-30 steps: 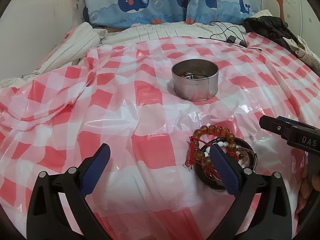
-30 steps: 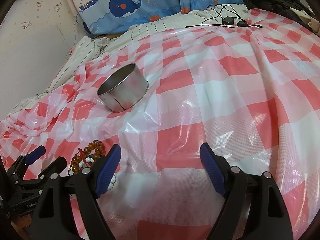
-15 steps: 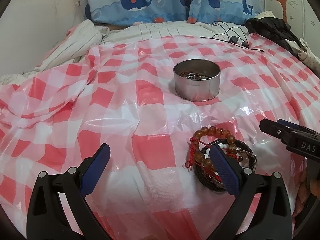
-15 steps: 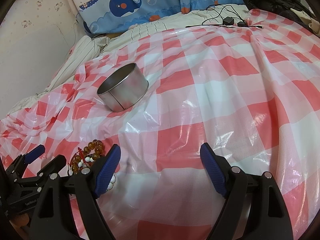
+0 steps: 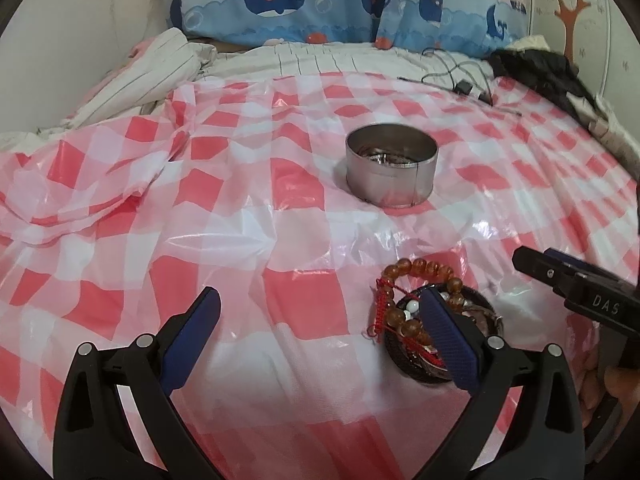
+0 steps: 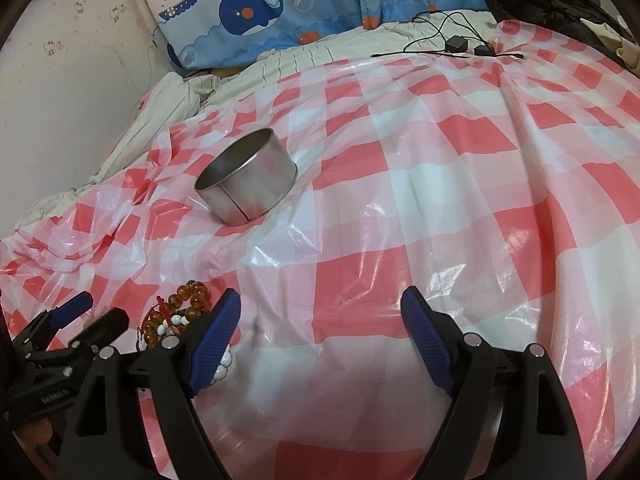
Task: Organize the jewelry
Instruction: 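Move both grippers back over the bracelet pile, then grasp the amber bead bracelet from the pile with the right gripper, then grasp a red cord bracelet with the left gripper while the right re-grips the amber beads, then hold the red cord bracelet in the left gripper while the right lifts the amber beads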
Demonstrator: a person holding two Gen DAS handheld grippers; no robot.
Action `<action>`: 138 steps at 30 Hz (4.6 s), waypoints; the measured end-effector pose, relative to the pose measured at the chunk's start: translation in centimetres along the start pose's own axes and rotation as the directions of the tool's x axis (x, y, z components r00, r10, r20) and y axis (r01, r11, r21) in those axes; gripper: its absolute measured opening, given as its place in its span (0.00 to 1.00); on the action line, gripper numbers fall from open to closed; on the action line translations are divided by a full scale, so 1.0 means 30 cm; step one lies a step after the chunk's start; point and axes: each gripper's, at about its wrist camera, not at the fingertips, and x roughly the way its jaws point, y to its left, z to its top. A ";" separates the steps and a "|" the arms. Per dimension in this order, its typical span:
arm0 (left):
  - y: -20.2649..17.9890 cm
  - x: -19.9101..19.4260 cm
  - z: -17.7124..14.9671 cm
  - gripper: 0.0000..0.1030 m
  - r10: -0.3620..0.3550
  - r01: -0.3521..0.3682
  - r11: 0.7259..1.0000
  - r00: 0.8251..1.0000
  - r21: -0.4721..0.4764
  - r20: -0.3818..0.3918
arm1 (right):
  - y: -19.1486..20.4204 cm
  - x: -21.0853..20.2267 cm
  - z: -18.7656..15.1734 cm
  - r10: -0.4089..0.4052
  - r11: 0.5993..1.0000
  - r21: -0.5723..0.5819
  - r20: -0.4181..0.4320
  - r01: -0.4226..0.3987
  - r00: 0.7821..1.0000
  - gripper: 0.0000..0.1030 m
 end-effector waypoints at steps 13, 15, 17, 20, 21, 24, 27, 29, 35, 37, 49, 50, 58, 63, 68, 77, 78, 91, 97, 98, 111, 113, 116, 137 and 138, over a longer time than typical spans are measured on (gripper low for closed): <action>-0.028 -0.024 0.008 0.93 0.021 -0.023 0.991 1.000 0.134 0.014 | 0.151 -0.011 -0.005 0.008 0.966 -0.257 -0.051 -0.021 0.999 0.77; -0.036 -0.023 0.006 0.93 0.032 -0.034 0.988 0.999 0.152 0.014 | 0.149 -0.013 -0.002 0.009 0.965 -0.260 -0.052 -0.022 0.999 0.77; -0.020 -0.023 0.009 0.93 0.043 -0.045 0.990 0.999 0.133 0.015 | 0.167 -0.003 -0.006 0.020 0.965 -0.261 -0.061 -0.035 0.998 0.77; 0.020 -0.029 0.016 0.93 0.059 -0.061 0.994 0.998 0.093 0.021 | 0.221 0.022 0.004 0.028 0.946 -0.321 -0.085 -0.054 0.996 0.77; 0.035 -0.033 0.020 0.93 0.057 -0.059 0.995 0.998 0.080 0.024 | 0.237 0.022 0.009 0.040 0.941 -0.332 -0.090 -0.068 0.995 0.76; 0.069 -0.050 0.030 0.93 0.041 -0.043 0.997 0.999 0.061 0.034 | 0.253 0.037 0.041 0.183 0.927 -0.294 -0.192 -0.235 0.964 0.49; 0.112 -0.073 0.044 0.93 0.065 -0.066 0.997 0.996 0.032 0.055 | 0.240 0.079 0.062 0.239 0.923 -0.235 -0.271 -0.304 0.933 0.34; 0.143 -0.087 0.051 0.93 0.068 -0.067 0.998 0.996 -0.006 0.065 | 0.230 0.115 0.074 0.255 0.921 -0.206 -0.321 -0.330 0.912 0.31; 0.149 -0.094 0.054 0.93 0.053 -0.052 0.999 0.996 -0.015 0.066 | 0.224 0.204 0.069 0.201 0.933 -0.203 -0.389 -0.296 0.899 0.30; 0.141 -0.088 0.053 0.93 0.053 -0.053 0.999 0.997 -0.003 0.061 | 0.222 0.210 0.068 0.227 0.930 -0.186 -0.386 -0.317 0.894 0.20; -0.018 -0.052 0.019 0.93 -0.083 0.076 0.981 0.996 0.177 0.034 | 0.073 0.111 0.179 0.364 0.929 0.019 -0.215 -0.368 0.906 0.12; -0.030 -0.048 0.014 0.93 -0.088 0.081 0.979 0.996 0.189 0.028 | 0.059 0.104 0.186 0.368 0.929 0.031 -0.206 -0.369 0.907 0.12; -0.101 0.039 0.049 0.93 -0.223 0.228 0.952 0.974 0.205 -0.047 | -0.025 0.085 0.221 0.306 0.949 0.113 -0.122 -0.293 0.944 0.12; -0.170 0.129 0.059 0.93 -0.219 0.245 0.934 0.968 0.261 -0.123 | -0.061 0.092 0.227 0.292 0.949 0.152 -0.108 -0.274 0.950 0.12; -0.215 0.176 0.081 0.93 -0.239 0.283 0.916 0.954 0.284 -0.179 | -0.074 0.107 0.224 0.283 0.949 0.173 -0.114 -0.262 0.952 0.12; -0.218 0.243 0.079 0.63 -0.273 0.323 0.924 0.932 0.206 -0.238 | -0.074 0.117 0.216 0.281 0.950 0.173 -0.126 -0.258 0.951 0.13; -0.212 0.240 0.080 0.50 -0.282 0.329 0.925 0.930 0.193 -0.235 | -0.073 0.121 0.213 0.279 0.951 0.173 -0.133 -0.255 0.951 0.13; -0.060 0.105 0.115 0.03 -0.341 0.350 0.935 0.933 0.063 -0.114 | 0.020 0.144 0.148 0.127 0.990 -0.030 -0.254 -0.140 0.959 0.56; -0.016 0.075 0.132 0.03 -0.344 0.348 0.937 0.935 0.039 -0.080 | 0.105 0.166 0.097 -0.010 0.972 -0.229 -0.253 -0.050 0.967 0.63; -0.016 0.069 0.138 0.03 -0.351 0.354 0.934 0.933 0.037 -0.073 | 0.118 0.171 0.088 -0.036 0.964 -0.263 -0.248 -0.032 0.968 0.63; -0.016 0.064 0.138 0.04 -0.350 0.352 0.935 0.935 0.033 -0.062 | 0.049 0.110 0.157 0.107 0.986 -0.109 -0.190 -0.129 0.976 0.10; -0.016 0.065 0.138 0.03 -0.346 0.349 0.937 0.936 0.030 -0.062 | 0.029 0.106 0.165 0.152 0.985 -0.056 -0.191 -0.166 0.970 0.09; -0.014 0.069 0.138 0.03 -0.343 0.345 0.938 0.937 0.025 -0.063 | 0.025 0.124 0.167 0.129 0.989 -0.050 -0.215 -0.142 0.968 0.10; -0.022 0.079 0.130 0.03 -0.337 0.339 0.940 0.939 0.028 -0.074 | -0.034 0.114 0.184 0.447 0.888 0.182 -0.137 -0.421 0.884 0.12; -0.022 0.080 0.130 0.03 -0.336 0.338 0.941 0.939 0.027 -0.075 | -0.040 0.116 0.184 0.484 0.866 0.212 -0.127 -0.453 0.866 0.12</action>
